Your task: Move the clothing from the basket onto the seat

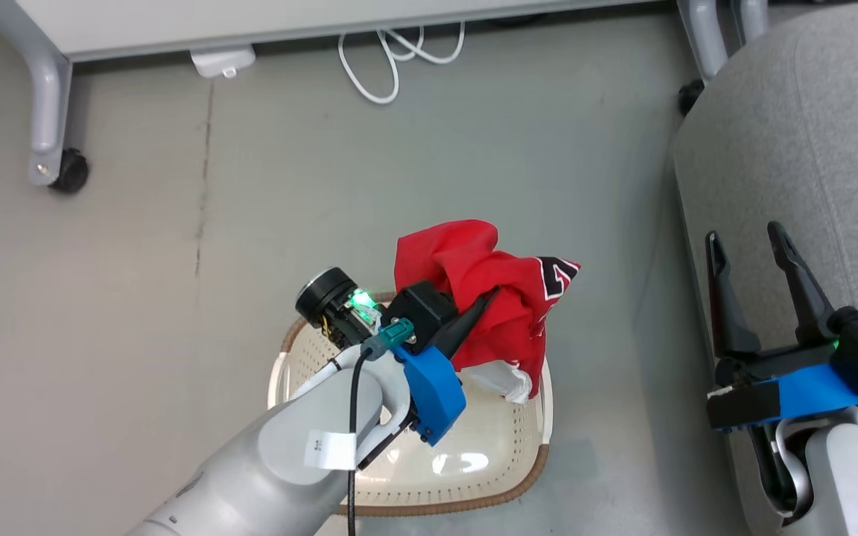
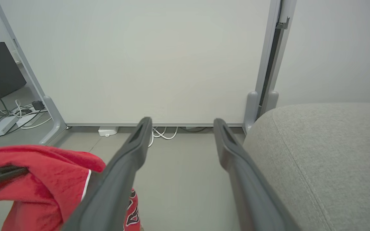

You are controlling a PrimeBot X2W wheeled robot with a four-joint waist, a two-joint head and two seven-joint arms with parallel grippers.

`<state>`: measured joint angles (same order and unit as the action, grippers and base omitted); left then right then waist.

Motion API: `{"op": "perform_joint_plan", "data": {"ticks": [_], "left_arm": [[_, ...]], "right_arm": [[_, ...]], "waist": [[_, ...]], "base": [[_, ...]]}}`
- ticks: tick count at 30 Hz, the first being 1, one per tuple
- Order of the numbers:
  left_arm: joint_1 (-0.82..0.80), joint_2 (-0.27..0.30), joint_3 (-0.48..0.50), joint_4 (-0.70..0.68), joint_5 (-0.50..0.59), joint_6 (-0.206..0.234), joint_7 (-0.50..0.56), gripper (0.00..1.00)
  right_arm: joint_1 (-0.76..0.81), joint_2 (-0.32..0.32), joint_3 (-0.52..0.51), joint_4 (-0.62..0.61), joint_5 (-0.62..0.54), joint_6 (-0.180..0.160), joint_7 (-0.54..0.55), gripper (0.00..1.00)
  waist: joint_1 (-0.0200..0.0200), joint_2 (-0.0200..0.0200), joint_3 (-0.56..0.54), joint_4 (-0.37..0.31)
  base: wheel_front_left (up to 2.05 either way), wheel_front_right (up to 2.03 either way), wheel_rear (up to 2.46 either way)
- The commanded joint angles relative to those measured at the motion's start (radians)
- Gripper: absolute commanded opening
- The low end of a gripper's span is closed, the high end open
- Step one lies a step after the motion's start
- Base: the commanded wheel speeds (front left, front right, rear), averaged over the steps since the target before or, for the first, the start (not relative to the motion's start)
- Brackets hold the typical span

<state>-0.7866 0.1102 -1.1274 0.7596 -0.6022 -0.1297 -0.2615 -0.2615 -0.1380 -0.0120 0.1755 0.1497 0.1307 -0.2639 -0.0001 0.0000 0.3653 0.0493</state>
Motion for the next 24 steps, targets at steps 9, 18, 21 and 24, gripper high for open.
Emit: {"op": "perform_joint_plan", "data": {"ticks": [9, 18, 21, 24], "left_arm": [[0.034, 0.013, 0.129, -0.093, 0.081, 0.0, -0.005, 0.0], [0.045, 0.012, 0.195, -0.161, 0.125, 0.0, -0.005, 0.0], [0.047, 0.007, 0.208, -0.18, 0.132, 0.0, -0.005, 0.0], [0.049, 0.003, 0.217, -0.197, 0.138, 0.0, -0.005, 0.0]], "right_arm": [[0.071, 0.014, -0.01, 0.022, -0.002, 0.0, -0.001, 1.0], [0.125, 0.025, -0.008, 0.042, 0.002, 0.0, -0.001, 1.0], [0.138, 0.028, -0.007, 0.047, 0.002, 0.0, -0.001, 1.0], [0.155, 0.032, -0.006, 0.054, -0.001, 0.0, -0.001, 1.0]], "waist": [[0.0001, 0.0, -0.119, 0.013], [0.0001, 0.0, -0.211, 0.017], [0.0001, 0.0, -0.236, 0.02], [0.0001, 0.0, -0.263, 0.023]], "base": [[0.0, 0.0, 0.0], [0.0, 0.0, 0.0], [0.0, 0.0, 0.0], [0.0, 0.0, 0.0]]}}
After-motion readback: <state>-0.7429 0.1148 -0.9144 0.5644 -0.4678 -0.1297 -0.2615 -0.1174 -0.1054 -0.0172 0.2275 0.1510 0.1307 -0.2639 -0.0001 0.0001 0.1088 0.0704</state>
